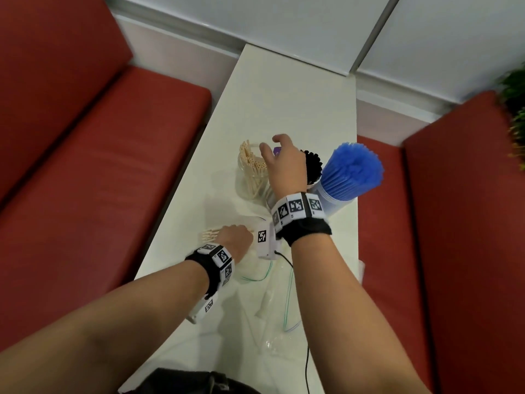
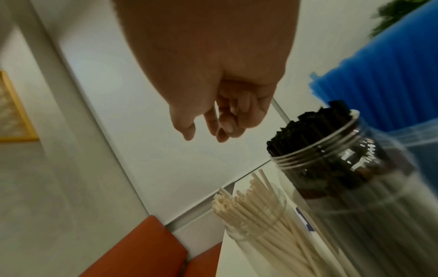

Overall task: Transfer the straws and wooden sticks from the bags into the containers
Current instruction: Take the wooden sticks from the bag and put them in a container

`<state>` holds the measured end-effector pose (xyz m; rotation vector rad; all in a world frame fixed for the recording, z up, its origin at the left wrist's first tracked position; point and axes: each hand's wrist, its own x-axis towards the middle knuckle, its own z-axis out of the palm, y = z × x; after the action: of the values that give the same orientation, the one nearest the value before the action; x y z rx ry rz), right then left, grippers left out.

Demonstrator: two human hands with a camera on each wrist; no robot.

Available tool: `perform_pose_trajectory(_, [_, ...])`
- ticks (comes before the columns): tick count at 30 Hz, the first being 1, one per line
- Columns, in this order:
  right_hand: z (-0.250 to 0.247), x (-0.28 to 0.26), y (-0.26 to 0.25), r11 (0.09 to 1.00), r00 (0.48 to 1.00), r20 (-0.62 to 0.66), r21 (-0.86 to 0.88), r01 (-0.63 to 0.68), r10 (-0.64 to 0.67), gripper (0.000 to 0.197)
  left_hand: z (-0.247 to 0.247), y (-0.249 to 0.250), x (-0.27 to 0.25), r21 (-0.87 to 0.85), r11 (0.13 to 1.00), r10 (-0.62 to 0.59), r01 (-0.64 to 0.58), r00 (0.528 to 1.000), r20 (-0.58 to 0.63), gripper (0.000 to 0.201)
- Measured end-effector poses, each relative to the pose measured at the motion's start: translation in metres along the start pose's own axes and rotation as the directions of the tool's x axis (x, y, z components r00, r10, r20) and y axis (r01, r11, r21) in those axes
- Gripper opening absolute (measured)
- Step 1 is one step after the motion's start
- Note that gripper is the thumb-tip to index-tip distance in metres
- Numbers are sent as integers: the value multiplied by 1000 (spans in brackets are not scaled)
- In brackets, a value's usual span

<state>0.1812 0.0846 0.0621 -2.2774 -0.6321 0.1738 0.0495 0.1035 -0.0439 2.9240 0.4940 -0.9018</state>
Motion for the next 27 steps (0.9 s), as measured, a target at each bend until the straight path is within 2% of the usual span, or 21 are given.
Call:
perform_pose_trajectory(2, [-2,-19,6,999,997,71,34,-16,14,30,-3,-2,-3,6,1000,1,-1,1000,-20,25])
perform_pose_trajectory(5, [-1,-46,23,995,942,332,-100,-20,52,27,-14,-6,-11,10,1000,-5,5,1000,-13,26])
perform_pose_trajectory(7, [3,-63,33,983,897,432,-182,-11,90,34,-23,-10,-17,-30,999,-22,21,1000,-15,30])
perform_pose_trajectory(12, [27,-95,46,968,841,529,-250,26,114,65,-64,-19,-40,-18,999,-39,39,999,21,36])
perform_pose_trajectory(15, [41,-105,49,966,839,535,-255,43,104,78,-92,-21,-62,-23,998,-52,52,999,3,31])
perform_pose_trajectory(17, [44,-108,45,966,855,515,-246,85,55,71,-110,-22,-77,-8,998,-62,62,997,-49,29])
perform_pose_trajectory(19, [41,-108,35,969,894,447,-204,138,-34,43,-127,-22,-89,-14,997,-81,80,991,-105,29])
perform_pose_trajectory(20, [36,-108,28,978,917,394,-155,138,-67,23,-137,-23,-98,-23,998,-69,66,989,-130,29])
perform_pose_trajectory(21, [31,-106,24,989,928,361,-75,127,-92,10,-148,-23,-107,-19,999,-39,37,986,-163,27])
perform_pose_trajectory(23, [17,-103,13,991,940,315,45,127,-135,29,-170,-29,-122,48,998,57,-46,968,-245,20])
perform_pose_trajectory(24, [8,-102,7,987,941,305,106,119,-147,32,-180,-35,-129,51,995,100,-88,948,-302,17])
perform_pose_trajectory(25, [-2,-101,2,979,946,284,169,111,-156,32,-189,-41,-136,-13,988,137,-152,919,-370,16])
perform_pose_trajectory(26, [-11,-100,-4,965,954,254,244,97,-160,32,-194,-50,-138,-155,959,147,-237,884,-443,29])
perform_pose_trajectory(27, [-21,-99,-9,942,964,215,327,79,-155,29,-196,-57,-143,-369,859,135,-356,851,-507,44])
